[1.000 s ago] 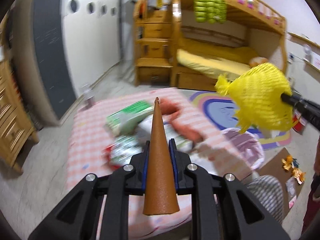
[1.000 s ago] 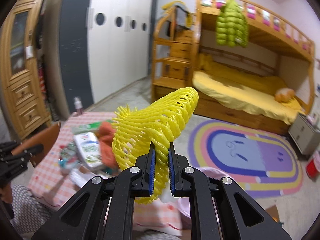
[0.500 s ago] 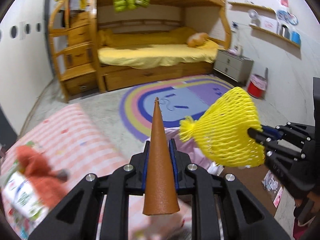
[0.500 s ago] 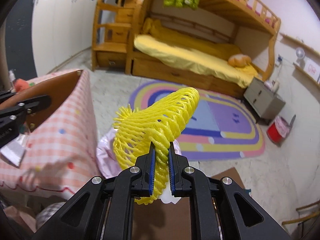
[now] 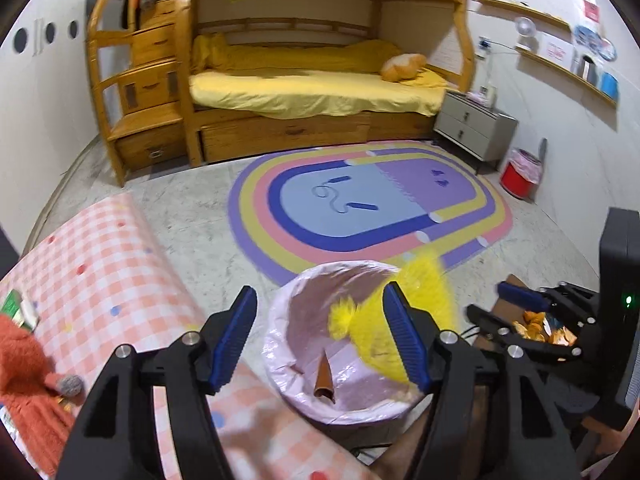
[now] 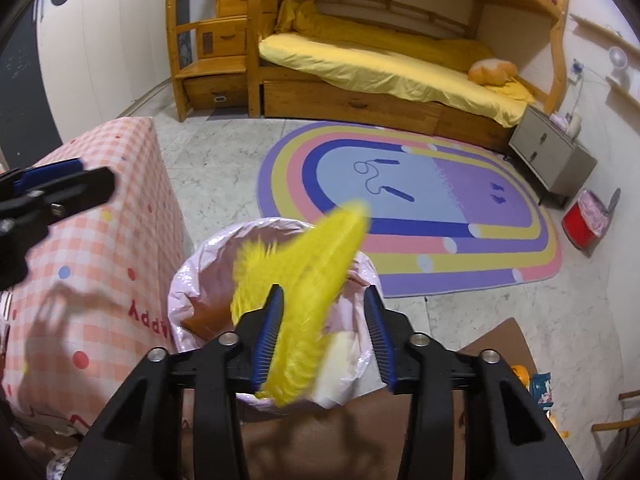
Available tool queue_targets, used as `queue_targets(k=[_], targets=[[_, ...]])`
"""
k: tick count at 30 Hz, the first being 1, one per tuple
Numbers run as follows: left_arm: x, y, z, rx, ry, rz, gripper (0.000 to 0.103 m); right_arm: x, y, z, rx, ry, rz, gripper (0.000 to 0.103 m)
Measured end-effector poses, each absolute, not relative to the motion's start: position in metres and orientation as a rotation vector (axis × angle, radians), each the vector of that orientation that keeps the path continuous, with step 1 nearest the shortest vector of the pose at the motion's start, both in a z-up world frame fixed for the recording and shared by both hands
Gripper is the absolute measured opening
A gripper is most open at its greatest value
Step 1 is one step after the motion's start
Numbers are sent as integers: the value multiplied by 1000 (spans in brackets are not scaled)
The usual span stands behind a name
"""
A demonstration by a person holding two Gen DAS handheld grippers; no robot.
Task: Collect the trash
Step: 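Move both open tools back over the table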
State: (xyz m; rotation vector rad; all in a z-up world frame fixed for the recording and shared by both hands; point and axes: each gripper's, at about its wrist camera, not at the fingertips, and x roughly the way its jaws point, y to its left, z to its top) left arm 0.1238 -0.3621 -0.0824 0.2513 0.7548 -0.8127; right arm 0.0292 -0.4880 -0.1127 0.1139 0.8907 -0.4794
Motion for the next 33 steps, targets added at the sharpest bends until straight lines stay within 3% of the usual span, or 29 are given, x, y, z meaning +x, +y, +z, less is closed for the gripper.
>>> queue_targets(k=[13, 19, 26, 28, 33], targets=[[100, -262, -25, 219, 681, -643, 64, -8, -434, -29, 253, 692, -324, 45], [80, -193, -15, 191, 693, -567, 65, 3, -365, -6, 176, 681, -152, 45], [63, -104, -27, 179, 710, -377, 68, 22, -288, -17, 59, 732, 4, 54], [59, -81, -31, 172, 718, -323, 69, 26, -269, -27, 34, 752, 25, 62], [49, -29, -47, 127, 748, -215, 74, 30, -215, -57, -63, 811, 127, 69]])
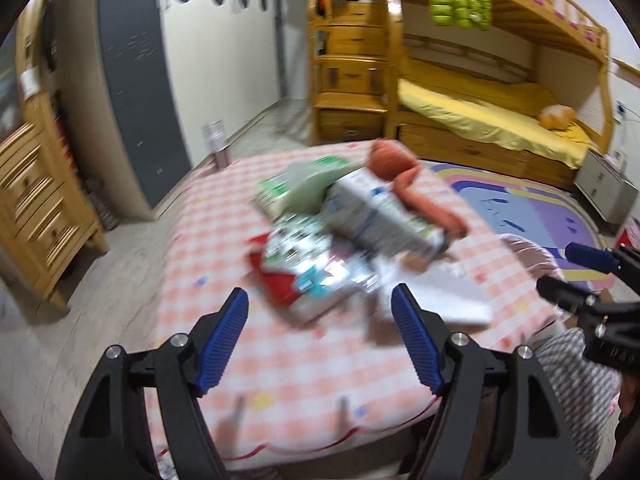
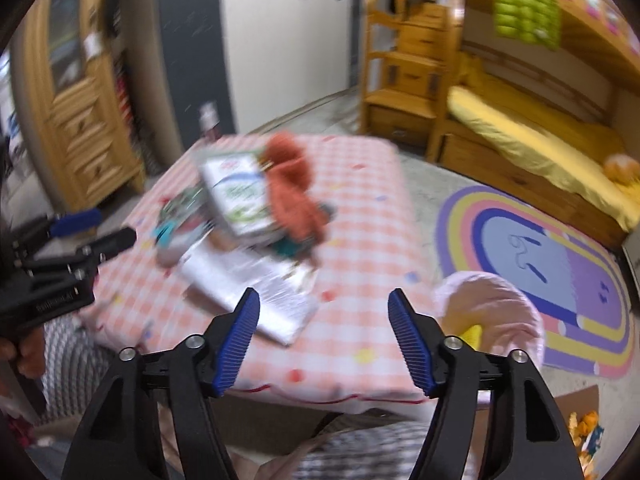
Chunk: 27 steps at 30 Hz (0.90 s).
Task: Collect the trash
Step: 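Move both open tools back over the table, then grasp the white plastic bag with the right tool and lift it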
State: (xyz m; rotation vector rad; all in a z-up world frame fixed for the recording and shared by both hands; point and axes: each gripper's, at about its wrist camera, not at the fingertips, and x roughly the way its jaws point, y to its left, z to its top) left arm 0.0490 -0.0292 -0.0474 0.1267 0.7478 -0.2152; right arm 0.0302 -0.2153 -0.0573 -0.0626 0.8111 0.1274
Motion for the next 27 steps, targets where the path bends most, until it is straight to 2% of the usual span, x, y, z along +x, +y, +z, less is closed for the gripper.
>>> queue_targets(k=[3, 8, 13, 17, 18, 21, 22, 24, 27], targets=[[47, -7, -59, 101, 771, -182, 78, 36, -192, -73, -127, 833, 168, 71], [51, 14, -69, 61, 798, -122, 79, 48, -171, -96, -207, 879, 169, 71], [56, 20, -72, 29, 801, -121, 79, 57, -156, -113, -290, 877, 163, 62], [56, 18, -72, 33, 803, -122, 79, 67, -148, -124, -358, 875, 160, 61], [56, 18, -72, 34, 803, -121, 79, 66, -145, -124, -385, 855, 160, 57], [56, 19, -73, 31, 802, -118, 79, 63, -137, -124, -424, 857, 172, 26], [55, 20, -73, 30, 802, -117, 79, 63, -137, -123, -432, 854, 174, 19], [55, 21, -72, 26, 800, -114, 79, 56, -135, -116, -425, 841, 197, 10], [54, 23, -70, 31, 795, -112, 79, 46, -132, -99, -366, 855, 265, 8]])
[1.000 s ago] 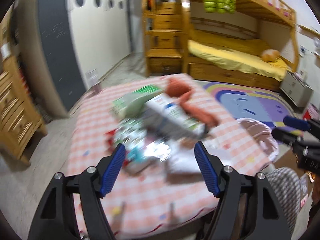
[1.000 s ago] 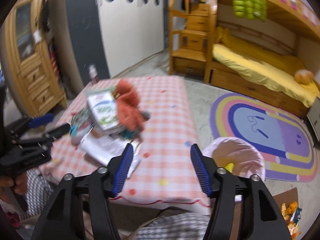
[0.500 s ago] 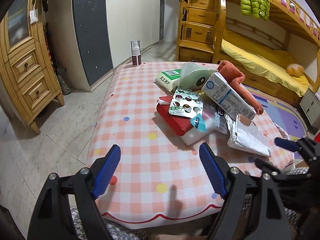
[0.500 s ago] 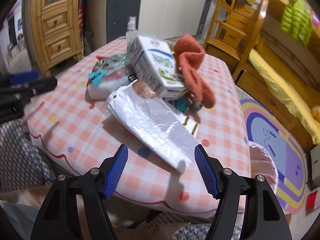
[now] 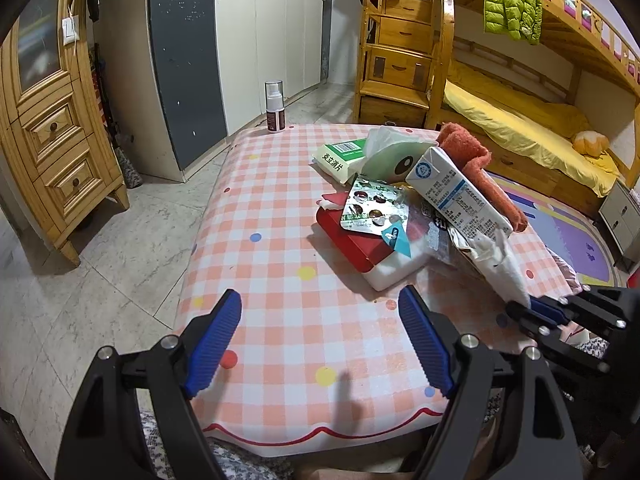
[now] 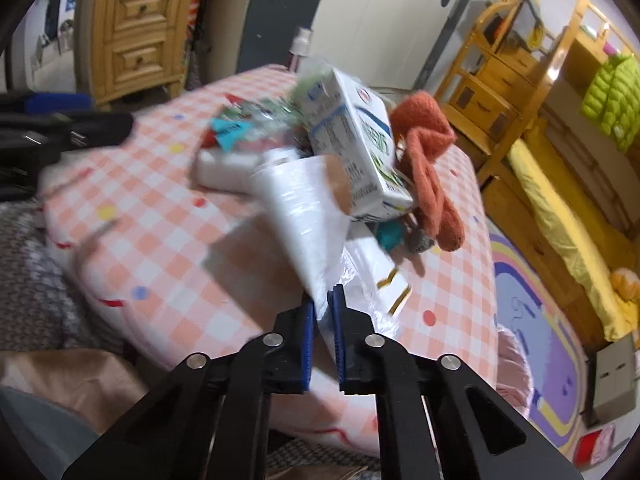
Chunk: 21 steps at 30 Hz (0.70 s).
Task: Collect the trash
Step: 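Grasp the white plastic bag with the right tool and lift it, then grasp the white milk carton with the left tool while the right tool holds the bag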
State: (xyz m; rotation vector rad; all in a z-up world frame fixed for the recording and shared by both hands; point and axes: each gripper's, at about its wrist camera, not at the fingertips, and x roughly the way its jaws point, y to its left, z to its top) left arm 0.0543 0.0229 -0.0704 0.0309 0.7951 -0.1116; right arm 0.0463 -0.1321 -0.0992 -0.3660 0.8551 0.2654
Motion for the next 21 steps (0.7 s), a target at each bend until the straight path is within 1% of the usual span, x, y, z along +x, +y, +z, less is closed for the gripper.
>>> queue_targets(k=[3, 7, 12, 17, 21], targets=[[53, 24, -68, 29, 787, -108, 79, 38, -131, -82, -269, 862, 342, 7], [51, 25, -66, 36, 784, -108, 79, 32, -134, -68, -182, 858, 364, 3], [49, 21, -66, 45, 784, -114, 79, 27, -155, -44, -44, 819, 389, 2], [54, 4, -64, 48, 788, -152, 79, 26, -184, -16, -27, 735, 294, 2], [59, -21, -62, 75, 773, -199, 79, 33, -213, -16, -7, 719, 197, 2]])
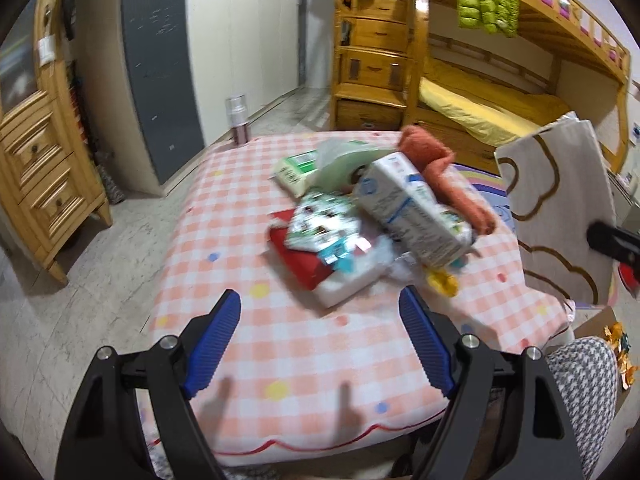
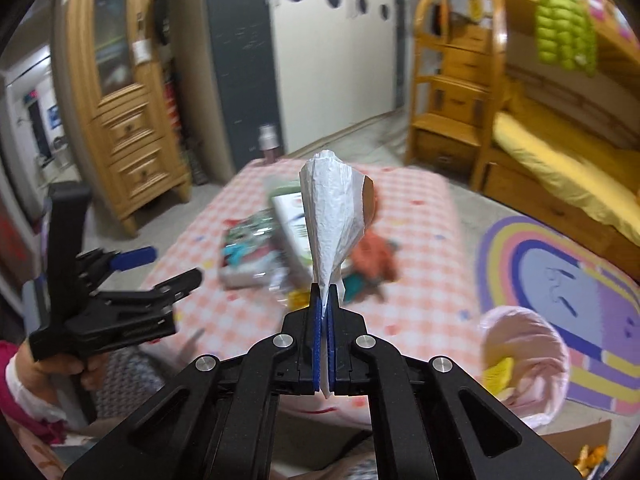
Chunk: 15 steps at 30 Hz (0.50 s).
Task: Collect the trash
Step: 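Grasp the white milk carton with the left tool while the right tool holds the bag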
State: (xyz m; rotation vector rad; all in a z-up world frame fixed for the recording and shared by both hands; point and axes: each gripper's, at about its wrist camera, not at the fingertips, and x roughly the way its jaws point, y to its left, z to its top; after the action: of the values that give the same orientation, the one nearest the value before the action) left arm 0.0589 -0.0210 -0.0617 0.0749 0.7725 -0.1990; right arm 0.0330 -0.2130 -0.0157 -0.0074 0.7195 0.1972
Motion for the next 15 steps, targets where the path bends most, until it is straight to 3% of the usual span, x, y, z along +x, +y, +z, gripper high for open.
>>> queue_targets(k=[15], targets=[[105, -114, -98, 202, 827, -276, 79, 52, -259, -38, 60, 744, 89, 2]])
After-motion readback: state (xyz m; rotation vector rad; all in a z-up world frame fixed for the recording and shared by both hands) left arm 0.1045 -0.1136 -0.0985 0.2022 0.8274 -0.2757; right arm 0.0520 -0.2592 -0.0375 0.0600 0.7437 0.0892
